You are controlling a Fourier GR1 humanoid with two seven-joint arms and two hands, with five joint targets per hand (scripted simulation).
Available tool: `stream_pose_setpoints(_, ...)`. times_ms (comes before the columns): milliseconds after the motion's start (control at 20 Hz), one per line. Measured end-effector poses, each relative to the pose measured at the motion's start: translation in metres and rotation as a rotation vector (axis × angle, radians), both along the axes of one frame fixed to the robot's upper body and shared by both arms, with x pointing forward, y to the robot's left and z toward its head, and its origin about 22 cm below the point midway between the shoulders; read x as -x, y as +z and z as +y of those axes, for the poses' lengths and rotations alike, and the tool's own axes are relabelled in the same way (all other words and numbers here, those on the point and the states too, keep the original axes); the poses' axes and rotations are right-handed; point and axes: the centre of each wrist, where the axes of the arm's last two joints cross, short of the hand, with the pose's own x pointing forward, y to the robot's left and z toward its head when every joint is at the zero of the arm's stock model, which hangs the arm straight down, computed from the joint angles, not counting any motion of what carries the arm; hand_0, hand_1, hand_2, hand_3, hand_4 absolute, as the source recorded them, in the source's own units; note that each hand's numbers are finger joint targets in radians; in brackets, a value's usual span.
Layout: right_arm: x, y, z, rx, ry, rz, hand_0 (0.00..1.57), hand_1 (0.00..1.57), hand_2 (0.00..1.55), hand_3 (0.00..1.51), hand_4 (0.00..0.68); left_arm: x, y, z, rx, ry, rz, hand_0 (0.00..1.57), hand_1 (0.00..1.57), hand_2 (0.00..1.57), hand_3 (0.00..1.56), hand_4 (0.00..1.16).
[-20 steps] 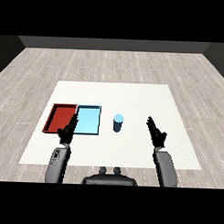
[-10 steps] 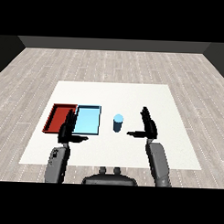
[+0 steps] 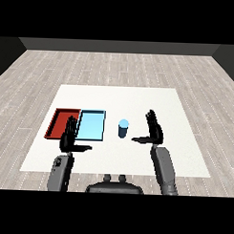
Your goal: Pick the blue can and put it in the blue box
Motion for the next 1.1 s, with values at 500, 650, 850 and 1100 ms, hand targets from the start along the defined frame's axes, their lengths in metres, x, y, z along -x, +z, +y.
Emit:
stream_pose_setpoints(500, -0.011, -0.019, -0.004, -0.025, -0.004, 0.041, 0.00, 0.00, 0.00, 0.00, 0.000, -0.002, -0.001, 0.000, 0.021, -0.004, 0.000, 0.00, 0.00, 0.00, 0.00, 0.00)
stream_pose_setpoints(650, -0.015, -0.021, -0.001, -0.039, 0.006, 0.067, 0.00, 0.00, 0.00, 0.00, 0.000, 0.000, -0.002, 0.003, 0.021, -0.001, 0.002, 0.00, 0.00, 0.00, 0.00, 0.00)
stream_pose_setpoints(850, -0.025, -0.023, -0.003, -0.052, 0.004, 0.104, 0.00, 0.00, 0.00, 0.00, 0.000, -0.003, -0.005, 0.001, 0.033, 0.001, 0.002, 0.00, 0.00, 0.00, 0.00, 0.00)
stream_pose_setpoints(1100, -0.036, -0.037, 0.006, -0.066, -0.002, 0.147, 0.00, 0.00, 0.00, 0.00, 0.000, -0.004, -0.003, 0.002, 0.030, 0.009, -0.003, 0.00, 0.00, 0.00, 0.00, 0.00)
